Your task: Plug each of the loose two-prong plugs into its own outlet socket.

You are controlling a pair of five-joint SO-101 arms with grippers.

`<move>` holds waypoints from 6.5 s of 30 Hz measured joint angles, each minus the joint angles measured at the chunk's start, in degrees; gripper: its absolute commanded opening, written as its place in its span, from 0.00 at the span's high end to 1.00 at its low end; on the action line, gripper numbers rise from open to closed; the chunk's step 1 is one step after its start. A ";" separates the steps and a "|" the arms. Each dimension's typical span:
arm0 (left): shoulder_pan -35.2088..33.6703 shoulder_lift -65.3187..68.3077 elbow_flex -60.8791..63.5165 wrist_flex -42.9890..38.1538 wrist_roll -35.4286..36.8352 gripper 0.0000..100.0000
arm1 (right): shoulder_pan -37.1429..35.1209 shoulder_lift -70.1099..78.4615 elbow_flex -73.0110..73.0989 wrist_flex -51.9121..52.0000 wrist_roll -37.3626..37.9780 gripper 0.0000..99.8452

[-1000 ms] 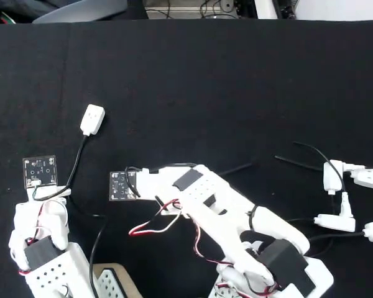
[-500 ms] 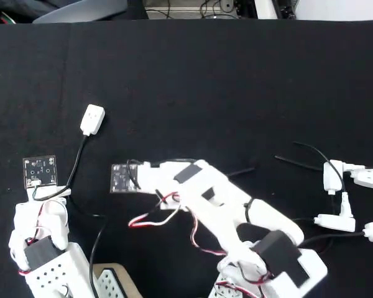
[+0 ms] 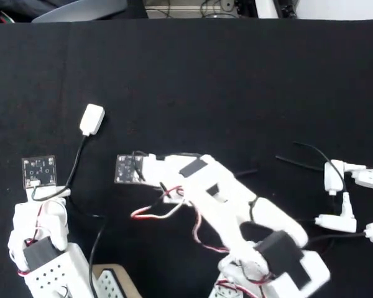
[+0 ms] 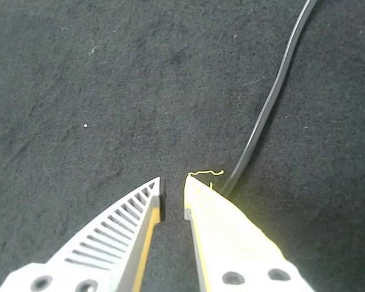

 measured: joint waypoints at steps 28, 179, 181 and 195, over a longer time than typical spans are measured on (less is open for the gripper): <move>0.00 0.00 0.00 0.00 0.00 0.92 | -5.45 -52.66 26.46 -0.18 -6.07 0.83; 0.00 -0.09 0.00 0.00 0.00 0.92 | -2.90 10.81 -10.73 8.35 11.34 0.86; 0.00 -0.09 0.00 0.00 0.00 0.92 | -2.90 7.47 -9.85 9.23 11.25 0.88; 0.00 -0.09 0.00 0.00 0.00 0.92 | -2.81 10.90 -14.07 9.58 10.02 0.91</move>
